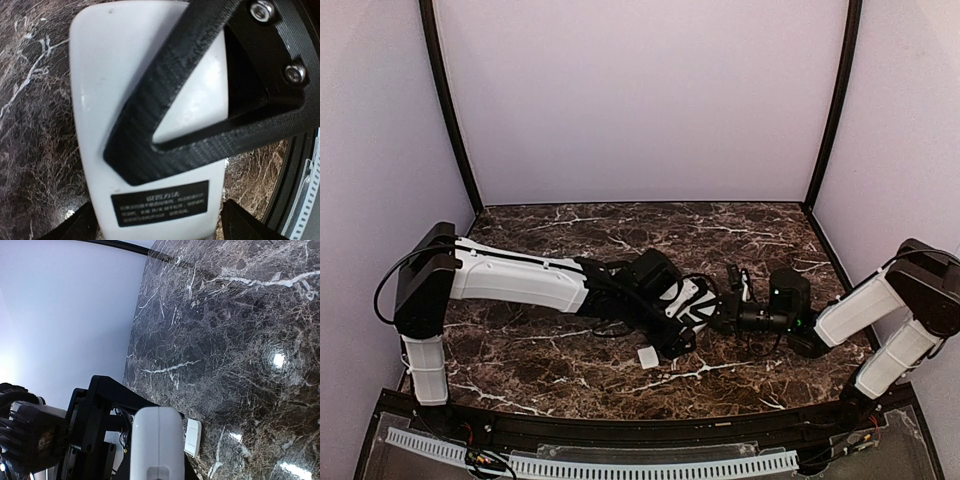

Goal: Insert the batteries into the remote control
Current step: Pass from the right arm to the left, then place the remote control at the center of the board.

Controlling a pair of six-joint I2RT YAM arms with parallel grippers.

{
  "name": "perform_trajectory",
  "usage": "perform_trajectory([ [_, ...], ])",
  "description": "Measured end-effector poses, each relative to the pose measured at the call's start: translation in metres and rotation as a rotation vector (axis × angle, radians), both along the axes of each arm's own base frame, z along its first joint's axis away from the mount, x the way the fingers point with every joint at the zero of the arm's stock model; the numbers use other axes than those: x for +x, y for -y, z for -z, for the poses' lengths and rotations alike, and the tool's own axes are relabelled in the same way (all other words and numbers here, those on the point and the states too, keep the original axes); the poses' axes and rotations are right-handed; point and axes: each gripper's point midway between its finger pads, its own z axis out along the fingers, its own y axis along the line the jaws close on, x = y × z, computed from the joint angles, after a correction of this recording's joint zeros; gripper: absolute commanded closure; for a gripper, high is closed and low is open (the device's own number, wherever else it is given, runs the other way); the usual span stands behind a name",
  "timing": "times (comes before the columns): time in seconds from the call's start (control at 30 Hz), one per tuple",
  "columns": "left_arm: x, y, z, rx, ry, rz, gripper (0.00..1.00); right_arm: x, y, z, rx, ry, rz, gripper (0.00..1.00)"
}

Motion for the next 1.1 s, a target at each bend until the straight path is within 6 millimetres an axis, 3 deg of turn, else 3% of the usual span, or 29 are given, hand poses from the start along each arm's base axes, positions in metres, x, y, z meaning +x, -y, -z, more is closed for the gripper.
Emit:
perform_trajectory([
  [0.2, 0.002, 0.009, 0.002, -0.004, 0.005, 0.021, 0.46, 0.0, 0.0, -0.002, 0.007, 0.008, 0.0, 0.95],
  [0.4, 0.007, 0.01, 0.001, -0.005, 0.016, 0.042, 0.65, 0.004, 0.002, -0.003, 0.009, 0.022, 0.025, 0.71],
  [0.53, 0.011, 0.005, 0.003, 0.011, 0.039, 0.086, 0.67, -0.001, 0.009, 0.003, 0.003, -0.005, 0.025, 0.48],
  [0.67, 0.014, -0.002, 0.006, 0.042, 0.072, 0.151, 0.66, -0.005, 0.023, 0.008, -0.002, -0.036, 0.044, 0.38],
  [0.9, 0.017, -0.005, 0.014, 0.132, 0.123, 0.306, 0.6, -0.001, 0.049, -0.012, -0.008, 0.003, 0.106, 0.37],
  [1.1, 0.02, 0.002, 0.029, 0.223, 0.109, 0.409, 0.57, 0.0, 0.072, -0.029, -0.044, 0.07, 0.164, 0.45],
])
